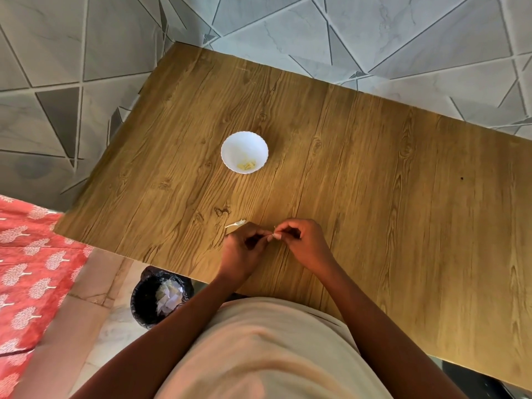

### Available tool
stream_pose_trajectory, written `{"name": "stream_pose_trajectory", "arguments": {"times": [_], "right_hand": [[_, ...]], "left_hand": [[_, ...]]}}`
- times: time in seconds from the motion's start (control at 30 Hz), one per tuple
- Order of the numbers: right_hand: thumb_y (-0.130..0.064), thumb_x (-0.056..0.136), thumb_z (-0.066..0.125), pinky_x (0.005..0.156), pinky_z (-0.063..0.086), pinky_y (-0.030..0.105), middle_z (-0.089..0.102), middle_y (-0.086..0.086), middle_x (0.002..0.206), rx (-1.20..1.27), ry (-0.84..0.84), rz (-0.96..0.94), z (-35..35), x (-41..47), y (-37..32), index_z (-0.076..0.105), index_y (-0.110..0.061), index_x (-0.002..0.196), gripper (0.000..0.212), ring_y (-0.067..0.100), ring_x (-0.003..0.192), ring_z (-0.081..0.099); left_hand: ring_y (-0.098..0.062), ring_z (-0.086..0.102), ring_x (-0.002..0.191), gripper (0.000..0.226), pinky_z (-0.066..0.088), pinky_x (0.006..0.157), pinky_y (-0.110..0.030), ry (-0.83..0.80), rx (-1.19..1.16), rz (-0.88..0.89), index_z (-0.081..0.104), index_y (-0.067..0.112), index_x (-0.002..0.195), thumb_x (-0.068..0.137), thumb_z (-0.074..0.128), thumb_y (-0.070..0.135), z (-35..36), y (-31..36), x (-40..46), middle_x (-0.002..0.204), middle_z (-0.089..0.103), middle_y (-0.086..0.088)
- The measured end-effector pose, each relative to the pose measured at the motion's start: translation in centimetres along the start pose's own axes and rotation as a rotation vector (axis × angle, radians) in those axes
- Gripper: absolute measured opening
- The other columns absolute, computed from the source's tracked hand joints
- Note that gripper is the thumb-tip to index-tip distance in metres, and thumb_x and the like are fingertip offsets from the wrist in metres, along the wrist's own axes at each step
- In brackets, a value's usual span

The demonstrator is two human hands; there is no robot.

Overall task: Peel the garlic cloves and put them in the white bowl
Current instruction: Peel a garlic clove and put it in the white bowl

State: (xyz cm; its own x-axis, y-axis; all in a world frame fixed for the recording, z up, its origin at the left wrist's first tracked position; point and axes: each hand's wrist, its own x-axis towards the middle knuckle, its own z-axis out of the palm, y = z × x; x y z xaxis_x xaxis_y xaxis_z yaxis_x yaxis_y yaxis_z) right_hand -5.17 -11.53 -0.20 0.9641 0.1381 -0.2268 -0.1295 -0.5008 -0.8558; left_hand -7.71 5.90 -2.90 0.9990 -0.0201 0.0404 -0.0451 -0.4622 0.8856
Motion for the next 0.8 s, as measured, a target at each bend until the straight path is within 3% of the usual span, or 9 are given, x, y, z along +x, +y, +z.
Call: {"name": "stream_pose_trajectory", "arguments": {"times": [0.07, 0.23, 0.33, 0.4, 0.57, 0.8], "right_hand": [[-0.005, 0.090, 0.071, 0.075, 0.048, 0.012, 0.072, -0.008, 0.087, -0.063, -0.007, -0.013, 0.0, 0.0, -0.2, 0.076, -0.017, 0.090, 0.012, 0.002, 0.084, 0.065], [0.008, 0.086, 0.060, 0.080, 0.043, 0.023, 0.062, 0.006, 0.101, -0.432, -0.069, -0.147, 0.3, -0.3, -0.2, 0.061, -0.009, 0.096, 0.020, 0.018, 0.095, 0.060], [0.002, 0.086, 0.062, 0.086, 0.045, 0.025, 0.060, 0.010, 0.114, -0.665, -0.134, -0.193, 0.9, -0.3, -0.1, 0.058, -0.005, 0.111, 0.026, 0.021, 0.109, 0.057], [-0.003, 0.084, 0.068, 0.086, 0.050, 0.028, 0.061, 0.012, 0.111, -0.797, -0.140, -0.218, 1.3, -0.4, -0.4, 0.059, -0.005, 0.111, 0.028, 0.023, 0.106, 0.058], [-0.004, 0.058, 0.085, 0.056, 0.056, 0.033, 0.062, 0.013, 0.079, -0.949, -0.102, -0.301, 2.1, -0.5, -0.8, 0.062, -0.004, 0.083, 0.035, 0.026, 0.074, 0.064], [-0.005, 0.058, 0.082, 0.046, 0.053, 0.035, 0.061, 0.016, 0.076, -1.132, -0.065, -0.298, 3.3, -0.5, -1.3, 0.063, -0.003, 0.078, 0.027, 0.031, 0.071, 0.063]], "left_hand": [[-0.006, 0.069, 0.080, 0.011, 0.056, 0.071, -0.023, -0.001, 0.046, 0.051, 0.080, 0.015, 0.095, 0.086, 0.080, 0.010, 0.0, 0.0, 0.0, 0.090, 0.074, 0.008], [-0.010, 0.065, 0.085, 0.018, 0.054, 0.077, -0.025, -0.022, 0.197, 0.182, 0.074, 0.009, 0.098, 0.085, 0.074, -0.005, -0.4, -0.7, -0.3, 0.096, 0.070, 0.000], [-0.013, 0.065, 0.087, 0.019, 0.054, 0.079, -0.026, -0.027, 0.208, 0.180, 0.071, 0.007, 0.101, 0.086, 0.073, -0.004, -0.3, -1.2, -0.6, 0.099, 0.067, -0.002], [-0.014, 0.064, 0.088, 0.019, 0.054, 0.079, -0.027, -0.030, 0.221, 0.184, 0.070, 0.006, 0.103, 0.087, 0.073, -0.003, -0.2, -1.3, -0.7, 0.101, 0.066, -0.003], [-0.017, 0.063, 0.089, 0.021, 0.055, 0.078, -0.030, -0.052, 0.207, 0.199, 0.069, 0.004, 0.106, 0.087, 0.071, -0.005, -0.2, -1.9, -0.7, 0.101, 0.065, -0.005], [-0.022, 0.066, 0.089, 0.024, 0.056, 0.078, -0.038, -0.071, 0.160, 0.132, 0.070, 0.006, 0.108, 0.085, 0.070, -0.002, -0.3, -2.5, -0.4, 0.103, 0.067, -0.006]]}}
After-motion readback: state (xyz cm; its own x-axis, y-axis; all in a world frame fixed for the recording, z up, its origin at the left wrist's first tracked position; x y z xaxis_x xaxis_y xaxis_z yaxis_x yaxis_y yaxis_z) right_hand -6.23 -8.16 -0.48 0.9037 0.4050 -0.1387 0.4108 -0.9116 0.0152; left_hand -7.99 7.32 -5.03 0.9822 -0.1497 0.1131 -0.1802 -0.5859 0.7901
